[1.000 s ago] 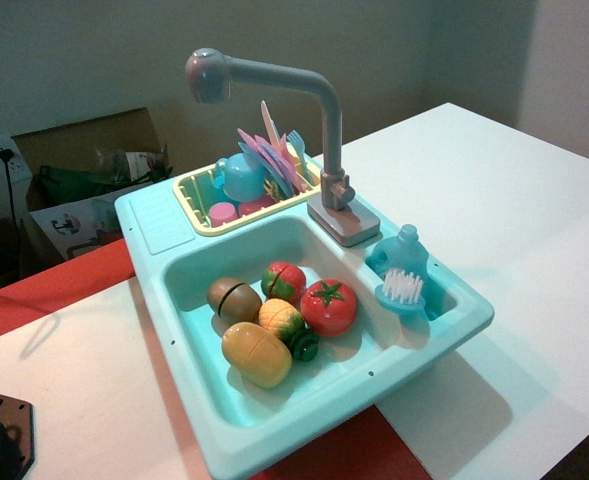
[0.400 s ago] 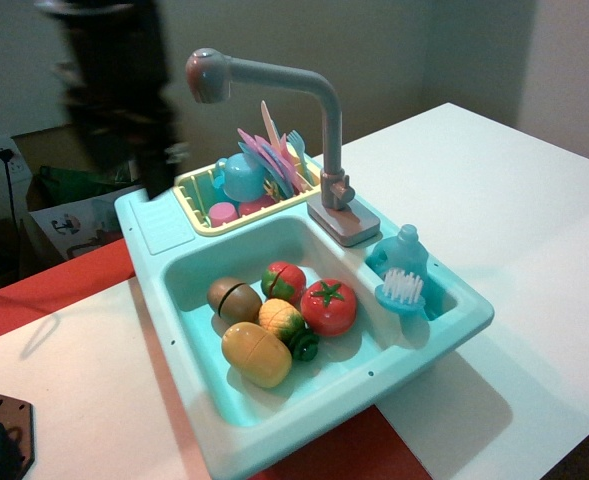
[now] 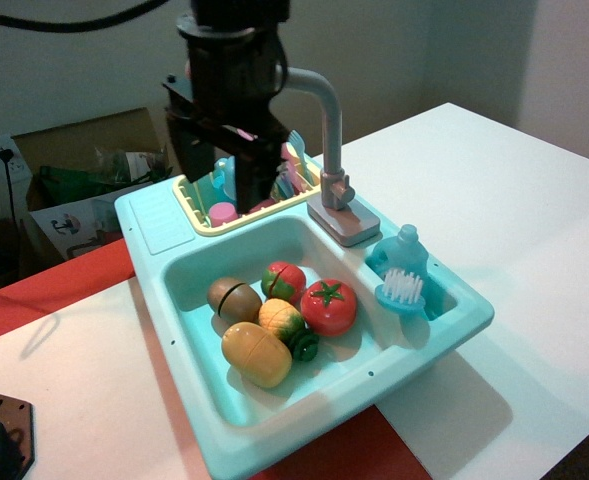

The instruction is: Move faucet front to left

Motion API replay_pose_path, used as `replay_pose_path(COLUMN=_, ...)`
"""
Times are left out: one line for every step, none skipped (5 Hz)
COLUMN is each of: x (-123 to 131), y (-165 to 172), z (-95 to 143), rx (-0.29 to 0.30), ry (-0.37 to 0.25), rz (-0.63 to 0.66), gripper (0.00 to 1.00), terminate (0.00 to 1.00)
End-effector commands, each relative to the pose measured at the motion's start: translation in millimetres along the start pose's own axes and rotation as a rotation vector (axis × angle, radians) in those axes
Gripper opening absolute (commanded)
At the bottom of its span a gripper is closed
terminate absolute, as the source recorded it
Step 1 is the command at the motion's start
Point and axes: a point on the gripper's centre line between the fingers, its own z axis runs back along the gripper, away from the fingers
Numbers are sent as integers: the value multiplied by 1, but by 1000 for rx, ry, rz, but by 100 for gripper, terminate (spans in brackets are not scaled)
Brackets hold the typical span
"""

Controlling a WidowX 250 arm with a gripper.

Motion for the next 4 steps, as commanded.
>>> replay_pose_path(x=13, y=15, z=11, rx=-3, ry=-47, rz=71, gripper=100, terminate=0)
replay_pose_path(x=20, y=37, z=16, rx=54, ry=-72, rz=151, gripper=100, terminate=0)
replay_pose_path(x=27, y=72, z=18, rx=136, ry=-109, rz=278, gripper=100, terminate=0)
replay_pose_path(x=30, y=98, z=14, rx=179, ry=-120, rz=356, gripper=100, terminate=0)
